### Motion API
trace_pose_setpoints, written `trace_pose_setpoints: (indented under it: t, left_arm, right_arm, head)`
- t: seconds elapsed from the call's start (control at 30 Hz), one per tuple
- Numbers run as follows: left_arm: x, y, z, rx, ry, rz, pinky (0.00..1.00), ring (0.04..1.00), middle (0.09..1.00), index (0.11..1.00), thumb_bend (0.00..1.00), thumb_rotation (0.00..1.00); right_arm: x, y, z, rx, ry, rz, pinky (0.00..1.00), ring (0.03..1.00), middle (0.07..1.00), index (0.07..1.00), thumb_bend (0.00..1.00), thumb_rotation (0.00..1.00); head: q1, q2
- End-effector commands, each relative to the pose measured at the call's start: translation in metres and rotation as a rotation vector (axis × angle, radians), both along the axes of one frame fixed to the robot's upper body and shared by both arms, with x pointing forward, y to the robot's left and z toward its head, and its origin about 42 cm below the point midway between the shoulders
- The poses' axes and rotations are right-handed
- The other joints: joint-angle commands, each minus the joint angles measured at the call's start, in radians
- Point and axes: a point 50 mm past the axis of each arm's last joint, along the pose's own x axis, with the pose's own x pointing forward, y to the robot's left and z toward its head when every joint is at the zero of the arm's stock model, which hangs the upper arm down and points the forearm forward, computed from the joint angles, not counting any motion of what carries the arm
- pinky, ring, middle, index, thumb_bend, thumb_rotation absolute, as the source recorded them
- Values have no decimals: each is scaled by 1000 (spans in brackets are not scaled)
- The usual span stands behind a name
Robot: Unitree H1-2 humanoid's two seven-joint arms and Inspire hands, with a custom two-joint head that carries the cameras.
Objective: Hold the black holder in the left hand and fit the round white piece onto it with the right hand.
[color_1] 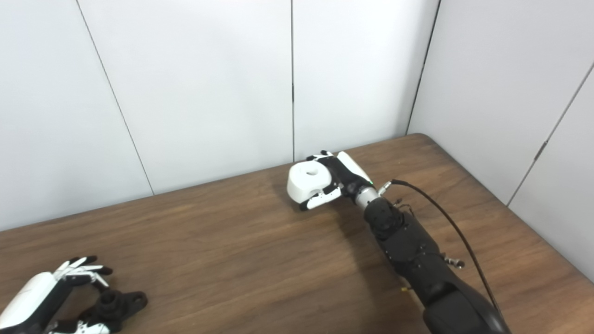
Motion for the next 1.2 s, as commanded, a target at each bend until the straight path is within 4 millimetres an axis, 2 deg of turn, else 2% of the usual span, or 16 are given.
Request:
trace_pose_setpoints:
  t: [0.0, 0.4, 0.8, 1.17]
  left_arm:
    - [13, 1, 19, -6, -64, -11, 1000, 955, 803, 483, 518, 40]
    - [18, -11, 0, -14, -18, -25, 1000, 997, 833, 483, 520, 42]
    - [16, -30, -18, -8, -11, -52, 1000, 1000, 844, 483, 522, 46]
    - [18, -43, -20, -17, -11, -69, 1000, 1000, 850, 482, 522, 48]
  right_arm:
    - [7, 4, 35, 24, -87, 8, 1000, 1000, 869, 481, 525, 153]
    - [-9, 57, 53, 95, -94, 174, 1000, 1000, 879, 480, 526, 147]
    - [-33, 116, 77, 25, -49, 405, 1000, 1000, 875, 480, 526, 143]
    - [-47, 157, 91, 19, -66, 542, 1000, 1000, 856, 479, 526, 142]
  head:
    - [3, 4]
    - [80, 45]
    - [186, 93]
    - [269, 117]
